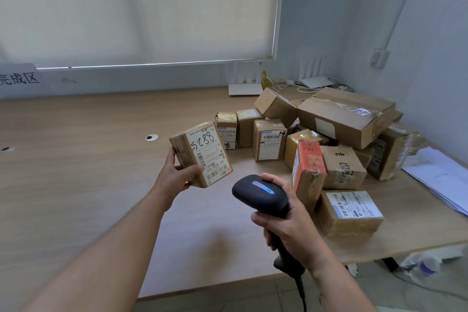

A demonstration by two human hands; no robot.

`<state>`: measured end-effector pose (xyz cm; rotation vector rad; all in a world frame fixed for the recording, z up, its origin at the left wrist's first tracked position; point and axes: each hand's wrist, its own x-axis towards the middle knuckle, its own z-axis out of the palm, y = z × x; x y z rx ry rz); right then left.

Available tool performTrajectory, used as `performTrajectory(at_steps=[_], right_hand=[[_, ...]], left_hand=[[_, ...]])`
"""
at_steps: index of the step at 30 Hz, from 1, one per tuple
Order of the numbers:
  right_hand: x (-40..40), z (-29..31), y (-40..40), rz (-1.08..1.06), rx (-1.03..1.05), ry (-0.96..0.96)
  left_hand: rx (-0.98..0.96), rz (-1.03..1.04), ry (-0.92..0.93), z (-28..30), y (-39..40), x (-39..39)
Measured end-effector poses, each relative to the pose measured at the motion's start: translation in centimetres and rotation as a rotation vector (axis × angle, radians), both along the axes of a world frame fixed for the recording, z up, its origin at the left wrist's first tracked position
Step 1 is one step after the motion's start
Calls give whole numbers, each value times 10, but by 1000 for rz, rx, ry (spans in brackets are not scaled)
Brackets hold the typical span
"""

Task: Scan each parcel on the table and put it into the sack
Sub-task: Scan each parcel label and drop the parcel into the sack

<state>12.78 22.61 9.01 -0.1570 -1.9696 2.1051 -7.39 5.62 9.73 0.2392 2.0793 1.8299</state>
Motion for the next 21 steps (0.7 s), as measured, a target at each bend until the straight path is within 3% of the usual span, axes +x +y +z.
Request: performTrajectory(at_steps=[10,21], right_hand=[[4,5,-14,2,-26,41],[-20,24,-87,114,23,86]], left_hand=[[-47,81,92,4,-23,29],[-37,229,224,9,-108,45]])
